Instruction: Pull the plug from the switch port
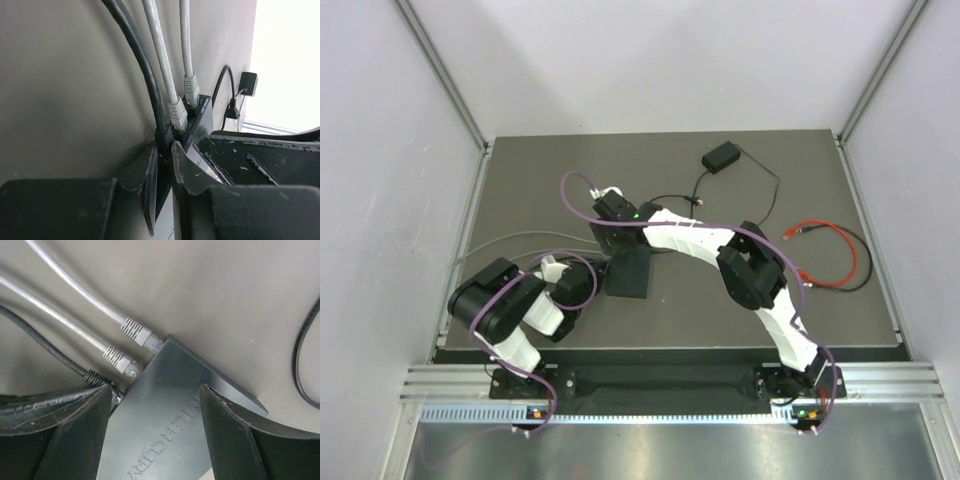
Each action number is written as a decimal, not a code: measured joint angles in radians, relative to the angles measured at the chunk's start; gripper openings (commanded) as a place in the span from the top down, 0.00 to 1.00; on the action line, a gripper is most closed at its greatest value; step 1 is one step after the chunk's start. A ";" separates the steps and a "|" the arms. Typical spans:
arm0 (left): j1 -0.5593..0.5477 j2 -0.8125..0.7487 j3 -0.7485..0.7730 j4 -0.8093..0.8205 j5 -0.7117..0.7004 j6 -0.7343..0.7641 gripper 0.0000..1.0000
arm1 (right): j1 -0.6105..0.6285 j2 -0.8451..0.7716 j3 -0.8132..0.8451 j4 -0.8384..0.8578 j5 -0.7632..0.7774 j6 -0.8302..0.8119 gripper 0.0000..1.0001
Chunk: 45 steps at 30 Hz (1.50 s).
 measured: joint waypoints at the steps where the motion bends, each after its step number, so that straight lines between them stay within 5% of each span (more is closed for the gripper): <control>1: 0.000 0.001 0.000 0.002 0.000 -0.003 1.00 | 0.006 0.006 0.008 -0.005 0.018 -0.003 0.31; 15: -0.013 -0.133 0.016 -0.209 -0.003 -0.016 1.00 | 0.055 -0.031 -0.141 0.163 0.254 -0.047 0.37; 31: 0.031 -0.151 -0.089 -0.048 -0.080 0.015 1.00 | 0.058 -0.063 -0.231 0.298 0.239 -0.101 0.35; 39: 0.002 -0.590 -0.006 -0.425 -0.010 0.160 1.00 | 0.019 -0.141 -0.289 0.259 0.080 -0.072 0.29; 45: -0.001 -0.788 0.082 -0.671 0.186 0.307 1.00 | -0.077 -0.282 -0.374 0.117 -0.129 -0.065 0.21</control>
